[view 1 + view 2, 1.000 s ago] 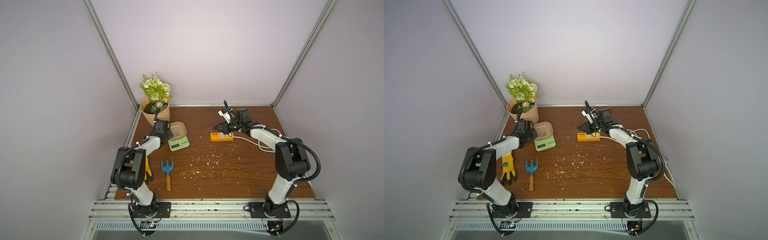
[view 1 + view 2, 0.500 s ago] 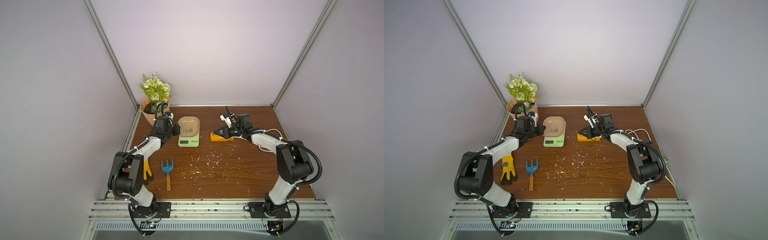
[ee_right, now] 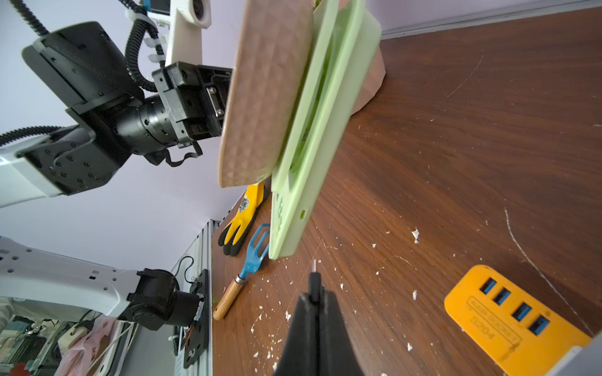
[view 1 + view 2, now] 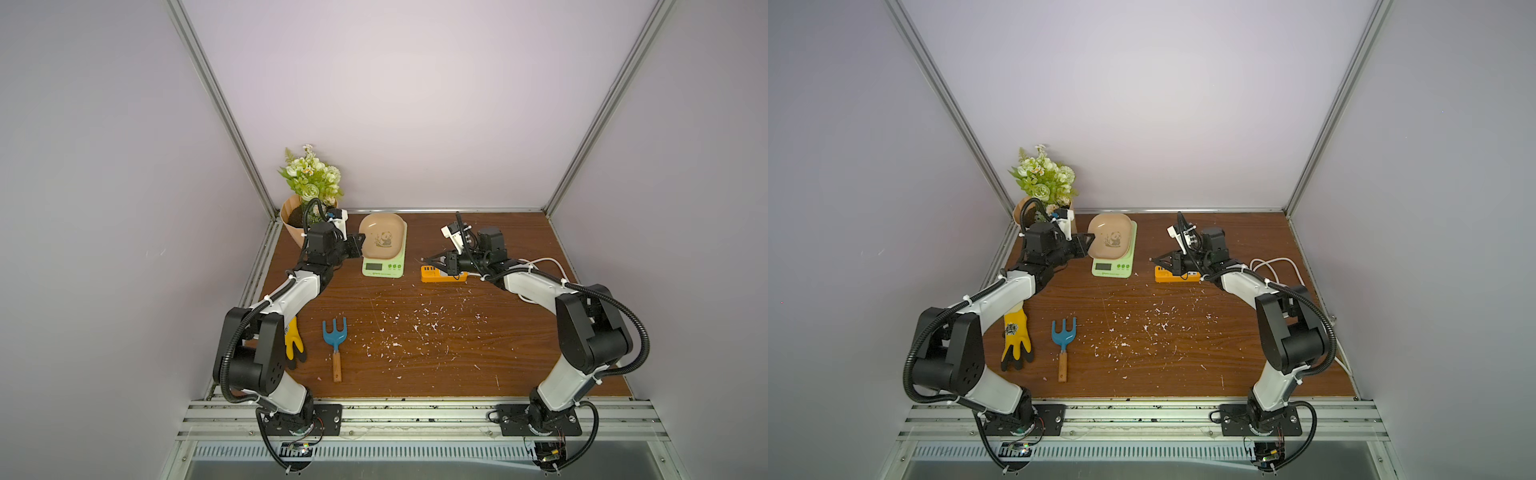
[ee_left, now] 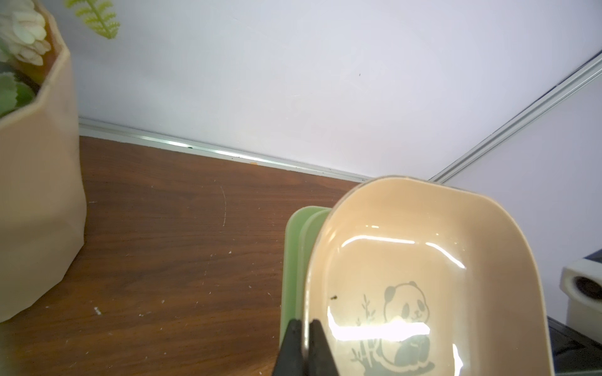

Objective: Charge the electronic scale
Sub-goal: Pick up the electronic scale at the center of the board, then insert the charging cable into the electronic scale.

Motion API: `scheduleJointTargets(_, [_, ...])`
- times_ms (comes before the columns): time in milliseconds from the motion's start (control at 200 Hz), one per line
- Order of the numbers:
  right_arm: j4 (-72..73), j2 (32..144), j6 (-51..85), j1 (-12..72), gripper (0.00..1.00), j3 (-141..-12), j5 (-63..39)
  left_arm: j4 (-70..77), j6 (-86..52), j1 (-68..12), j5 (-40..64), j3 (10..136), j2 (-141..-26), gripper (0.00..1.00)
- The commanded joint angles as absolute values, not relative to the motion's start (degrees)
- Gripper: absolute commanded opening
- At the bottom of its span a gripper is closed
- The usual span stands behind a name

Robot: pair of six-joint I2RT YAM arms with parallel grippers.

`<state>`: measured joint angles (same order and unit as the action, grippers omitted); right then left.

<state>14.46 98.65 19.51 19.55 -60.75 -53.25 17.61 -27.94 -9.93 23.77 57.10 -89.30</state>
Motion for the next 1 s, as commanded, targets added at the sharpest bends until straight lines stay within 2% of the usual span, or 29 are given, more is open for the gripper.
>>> scheduleJointTargets(0, [20.9, 96.33, 24.73, 20.43, 0.0, -59.7, -53.74, 24.95, -30.66, -10.62, 25.87, 58.05, -88.28, 0.0])
scheduleJointTargets(991, [29.78, 94.57, 31.53, 21.98, 0.0, -54.93, -53.43, 30.13, -32.05, -13.83, 26.74, 55.99, -87.73, 0.0])
